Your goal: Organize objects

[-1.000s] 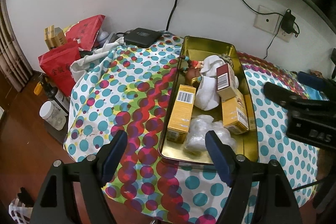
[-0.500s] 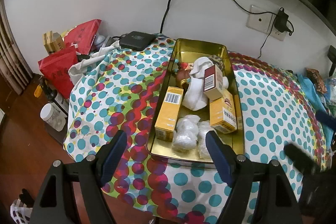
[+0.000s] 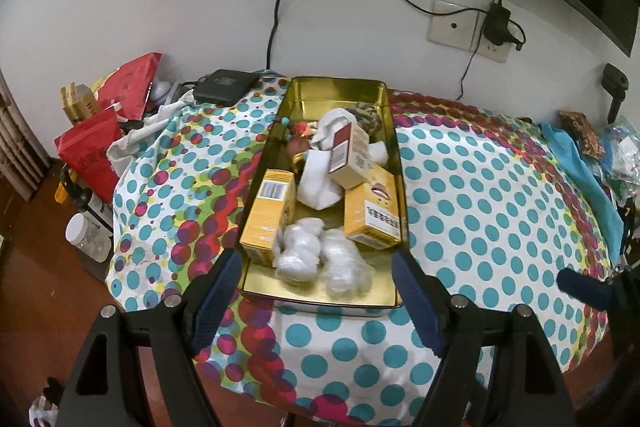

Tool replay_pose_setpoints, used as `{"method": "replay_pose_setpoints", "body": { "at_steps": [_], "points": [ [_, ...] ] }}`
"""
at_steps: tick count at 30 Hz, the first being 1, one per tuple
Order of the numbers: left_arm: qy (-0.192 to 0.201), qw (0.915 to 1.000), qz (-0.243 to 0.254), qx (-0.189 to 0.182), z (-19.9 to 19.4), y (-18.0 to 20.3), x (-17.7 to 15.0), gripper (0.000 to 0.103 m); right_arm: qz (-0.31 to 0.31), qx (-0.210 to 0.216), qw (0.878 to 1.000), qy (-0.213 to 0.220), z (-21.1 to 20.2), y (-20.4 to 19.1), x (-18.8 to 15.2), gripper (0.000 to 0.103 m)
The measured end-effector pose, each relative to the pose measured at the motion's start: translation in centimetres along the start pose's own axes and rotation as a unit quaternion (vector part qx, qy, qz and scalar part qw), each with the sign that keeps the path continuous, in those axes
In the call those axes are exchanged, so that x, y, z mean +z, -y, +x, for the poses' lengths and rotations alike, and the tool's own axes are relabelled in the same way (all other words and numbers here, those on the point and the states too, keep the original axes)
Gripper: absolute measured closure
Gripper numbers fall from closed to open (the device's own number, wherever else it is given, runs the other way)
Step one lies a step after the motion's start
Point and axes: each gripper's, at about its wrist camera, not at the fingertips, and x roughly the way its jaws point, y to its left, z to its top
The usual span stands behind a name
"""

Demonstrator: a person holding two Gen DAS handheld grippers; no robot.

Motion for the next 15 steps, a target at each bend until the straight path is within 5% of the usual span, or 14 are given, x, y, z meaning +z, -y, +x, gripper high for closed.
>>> {"method": "replay_pose_setpoints", "body": {
  "at_steps": [15],
  "points": [
    [-0.002, 0.9998, 0.02, -0.004, 0.0, 1.6, 0.2, 0.023, 0.004, 0.014, 1.0, -0.008, 0.4, 0.1, -0.9, 0.001]
  ]
}}
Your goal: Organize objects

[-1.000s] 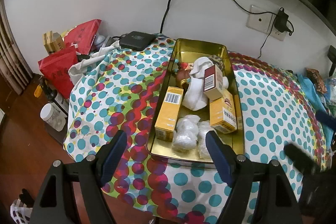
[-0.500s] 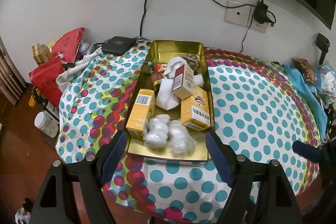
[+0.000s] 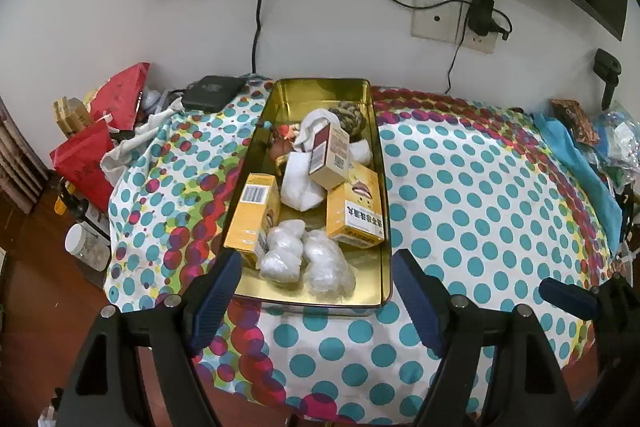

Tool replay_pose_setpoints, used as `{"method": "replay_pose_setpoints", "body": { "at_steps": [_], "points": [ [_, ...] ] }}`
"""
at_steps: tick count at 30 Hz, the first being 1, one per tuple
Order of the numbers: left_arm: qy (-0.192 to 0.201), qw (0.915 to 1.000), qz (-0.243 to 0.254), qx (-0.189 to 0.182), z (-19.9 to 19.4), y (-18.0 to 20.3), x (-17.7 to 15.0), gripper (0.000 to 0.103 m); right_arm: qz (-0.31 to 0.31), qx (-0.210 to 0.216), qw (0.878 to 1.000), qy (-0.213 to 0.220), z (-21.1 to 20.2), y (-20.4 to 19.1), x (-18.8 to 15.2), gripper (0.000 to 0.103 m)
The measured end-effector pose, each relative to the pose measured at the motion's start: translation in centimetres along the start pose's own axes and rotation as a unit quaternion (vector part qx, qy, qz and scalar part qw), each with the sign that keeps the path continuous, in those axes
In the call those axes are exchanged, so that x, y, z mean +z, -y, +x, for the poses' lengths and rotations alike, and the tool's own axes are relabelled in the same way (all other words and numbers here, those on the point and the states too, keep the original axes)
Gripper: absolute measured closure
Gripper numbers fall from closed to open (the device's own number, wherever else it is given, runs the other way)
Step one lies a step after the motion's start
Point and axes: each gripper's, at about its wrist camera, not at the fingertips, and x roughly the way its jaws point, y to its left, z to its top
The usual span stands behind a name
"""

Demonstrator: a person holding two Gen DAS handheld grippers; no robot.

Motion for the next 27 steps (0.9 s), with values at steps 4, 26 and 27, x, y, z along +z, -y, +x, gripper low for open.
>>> {"method": "replay_pose_setpoints", "body": {
  "at_steps": [4, 26, 27],
  "points": [
    [-0.008, 0.9999, 0.003, 0.011, 0.3, 0.2, -0.2, 0.023, -0.001, 0.001, 1.0, -0.002, 0.0, -0.2, 0.1, 0.001],
    [-0.014, 0.9995, 0.027, -0.002, 0.4, 0.9, -0.6, 0.023, 0.013, -0.036, 0.999, -0.014, 0.2, 0.3, 0.6, 0.001],
    [-0.013, 0.9994, 0.032, -0.005, 0.5, 1.0, -0.6, 0.023, 0.014, -0.036, 0.999, -0.014, 0.1, 0.3, 0.6, 0.001]
  ]
}}
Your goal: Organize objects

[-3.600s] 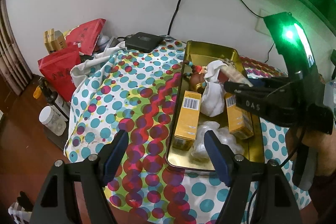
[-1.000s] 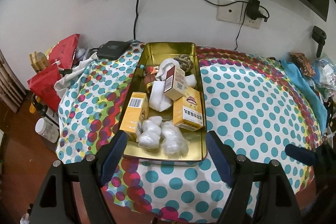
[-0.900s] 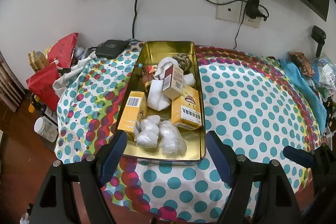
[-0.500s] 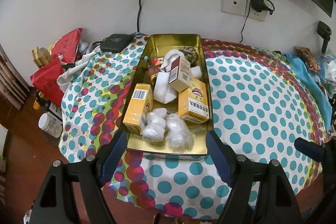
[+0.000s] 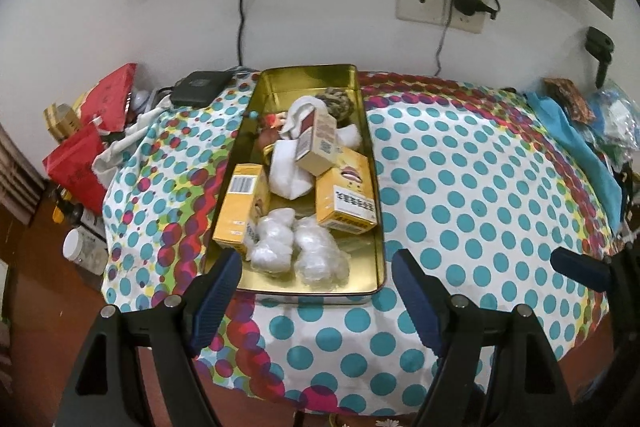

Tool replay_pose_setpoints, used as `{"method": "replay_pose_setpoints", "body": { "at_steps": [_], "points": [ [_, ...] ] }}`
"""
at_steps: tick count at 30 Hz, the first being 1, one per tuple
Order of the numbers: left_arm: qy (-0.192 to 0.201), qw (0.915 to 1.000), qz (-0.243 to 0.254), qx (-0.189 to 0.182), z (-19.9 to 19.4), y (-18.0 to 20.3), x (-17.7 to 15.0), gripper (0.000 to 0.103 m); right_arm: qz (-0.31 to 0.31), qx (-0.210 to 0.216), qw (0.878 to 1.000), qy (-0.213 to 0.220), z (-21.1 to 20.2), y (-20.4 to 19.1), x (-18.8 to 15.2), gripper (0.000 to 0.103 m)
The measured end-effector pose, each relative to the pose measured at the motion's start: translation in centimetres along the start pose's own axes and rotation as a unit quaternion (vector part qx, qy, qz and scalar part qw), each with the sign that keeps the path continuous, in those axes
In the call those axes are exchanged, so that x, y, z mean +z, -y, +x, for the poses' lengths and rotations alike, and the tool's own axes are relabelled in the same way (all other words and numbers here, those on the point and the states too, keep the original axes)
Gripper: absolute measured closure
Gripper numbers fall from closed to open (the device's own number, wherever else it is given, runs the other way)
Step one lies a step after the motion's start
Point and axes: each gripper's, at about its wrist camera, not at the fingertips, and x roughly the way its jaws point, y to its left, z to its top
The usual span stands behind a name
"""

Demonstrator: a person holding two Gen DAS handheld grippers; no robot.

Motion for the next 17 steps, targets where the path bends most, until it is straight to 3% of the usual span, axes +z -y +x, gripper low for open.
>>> {"method": "replay_pose_setpoints", "body": {
  "at_steps": [7, 17],
  "points": [
    [0.013, 0.9994, 0.009, -0.03, -0.24, 0.16, -0.14, 0.023, 0.008, -0.003, 1.0, -0.004, -0.02, 0.35, -0.28, 0.001],
    [0.02, 0.9995, 0.02, -0.013, -0.2, 0.36, -0.06, 0.023, 0.005, -0.003, 1.0, -0.008, 0.1, 0.34, -0.53, 0.001]
  ]
}}
